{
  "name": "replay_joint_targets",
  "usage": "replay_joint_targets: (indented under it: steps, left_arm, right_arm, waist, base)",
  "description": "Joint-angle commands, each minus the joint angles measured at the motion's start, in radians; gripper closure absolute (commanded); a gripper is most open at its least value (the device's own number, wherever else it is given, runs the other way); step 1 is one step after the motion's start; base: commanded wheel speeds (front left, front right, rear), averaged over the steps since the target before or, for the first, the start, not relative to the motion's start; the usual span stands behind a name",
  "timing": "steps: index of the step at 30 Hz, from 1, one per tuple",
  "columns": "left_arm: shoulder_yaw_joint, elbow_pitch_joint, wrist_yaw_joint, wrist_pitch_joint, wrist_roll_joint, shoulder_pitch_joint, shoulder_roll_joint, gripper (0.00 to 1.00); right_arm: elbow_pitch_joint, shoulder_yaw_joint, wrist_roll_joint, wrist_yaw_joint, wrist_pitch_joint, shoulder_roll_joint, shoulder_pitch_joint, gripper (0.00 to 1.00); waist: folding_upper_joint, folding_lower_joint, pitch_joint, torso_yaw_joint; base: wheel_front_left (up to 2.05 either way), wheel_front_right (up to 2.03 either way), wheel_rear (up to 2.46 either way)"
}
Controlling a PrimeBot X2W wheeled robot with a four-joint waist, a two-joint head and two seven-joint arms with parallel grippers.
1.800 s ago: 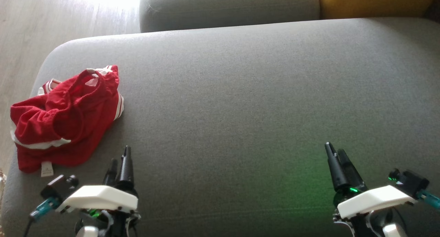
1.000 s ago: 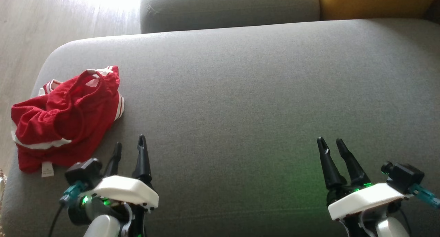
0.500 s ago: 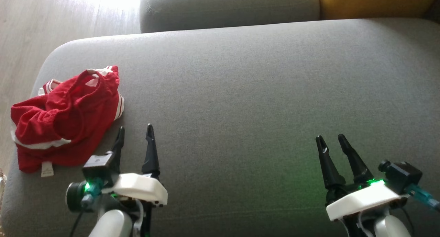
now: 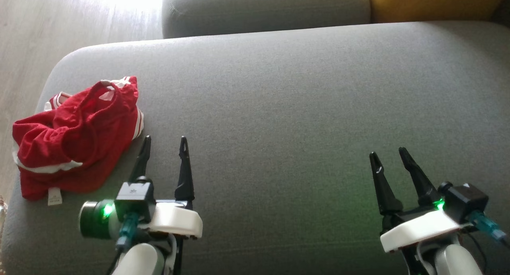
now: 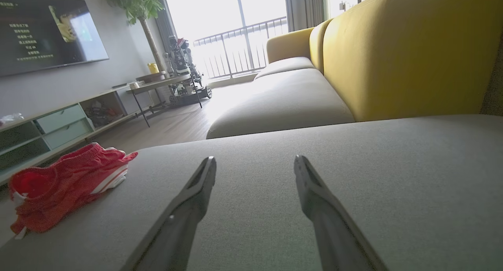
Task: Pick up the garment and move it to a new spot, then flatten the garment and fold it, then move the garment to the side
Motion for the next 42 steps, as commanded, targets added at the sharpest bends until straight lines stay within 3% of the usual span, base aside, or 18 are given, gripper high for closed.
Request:
replay_joint_targets:
  steps: [1, 13, 32, 42]
  left_arm:
    - [0.017, -0.045, 0.014, -0.018, 0.037, -0.057, 0.017, 0.00]
    - [0.015, -0.082, 0.022, -0.053, 0.173, -0.054, 0.007, 0.00]
    - [0.075, -0.059, -0.033, -0.053, 0.181, -0.034, -0.030, 0.00]
    - [0.098, -0.031, -0.068, -0.053, 0.179, -0.032, -0.056, 0.00]
  right_arm:
    - [-0.042, 0.022, -0.036, 0.000, -0.017, -0.013, -0.049, 0.00]
    - [-0.065, 0.031, -0.184, 0.000, -0.052, -0.014, -0.054, 0.00]
    - [-0.064, 0.030, -0.177, 0.000, -0.052, -0.014, -0.051, 0.00]
    - [-0.067, 0.025, -0.181, 0.000, -0.052, -0.014, -0.047, 0.00]
  waist:
    - [0.0000, 0.0000, -0.001, 0.000]
    - [0.0000, 0.0000, 0.000, 0.002]
    - [0.0000, 0.0000, -0.002, 0.003]
    - [0.0000, 0.0000, 0.007, 0.051]
  base:
    - [0.00, 0.00, 0.00]
    - [0.00, 0.00, 0.00]
    - [0.00, 0.00, 0.00]
    - [0.00, 0.00, 0.00]
